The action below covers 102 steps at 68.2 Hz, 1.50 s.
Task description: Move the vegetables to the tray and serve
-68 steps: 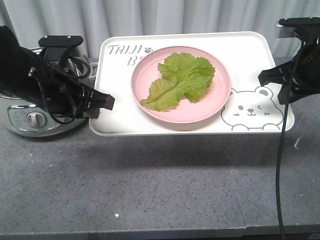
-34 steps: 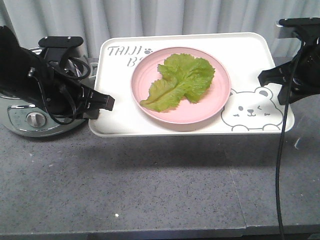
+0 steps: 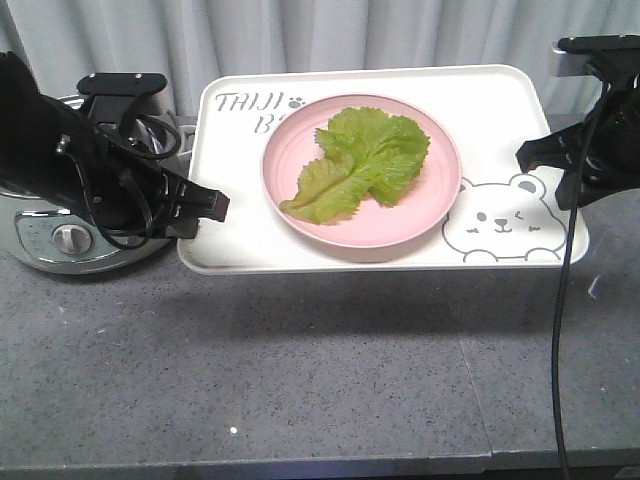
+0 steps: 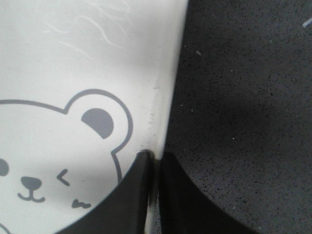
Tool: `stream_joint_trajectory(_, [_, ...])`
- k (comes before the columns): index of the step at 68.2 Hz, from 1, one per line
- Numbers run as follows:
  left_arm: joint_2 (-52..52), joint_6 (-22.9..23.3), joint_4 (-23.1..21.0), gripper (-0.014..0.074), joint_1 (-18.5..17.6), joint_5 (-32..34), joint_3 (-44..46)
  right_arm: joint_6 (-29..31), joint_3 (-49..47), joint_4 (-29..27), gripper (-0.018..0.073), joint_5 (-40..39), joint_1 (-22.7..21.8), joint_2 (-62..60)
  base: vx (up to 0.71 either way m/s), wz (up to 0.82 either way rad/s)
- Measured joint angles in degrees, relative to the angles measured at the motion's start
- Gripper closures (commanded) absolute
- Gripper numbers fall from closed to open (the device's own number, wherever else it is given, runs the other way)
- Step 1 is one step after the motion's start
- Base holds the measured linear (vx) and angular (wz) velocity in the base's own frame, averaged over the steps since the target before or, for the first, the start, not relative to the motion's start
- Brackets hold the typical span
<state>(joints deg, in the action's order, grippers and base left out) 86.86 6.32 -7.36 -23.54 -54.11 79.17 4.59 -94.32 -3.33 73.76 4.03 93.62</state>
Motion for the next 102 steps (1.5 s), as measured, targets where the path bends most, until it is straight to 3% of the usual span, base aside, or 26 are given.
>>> stream_joint_trajectory(102, [0.0,0.0,0.0,0.0602,0.0,-0.3,0.0,0.0,0.0,-0.1,0.0565,0.0,0.0,0.0,-0.01,-0.12])
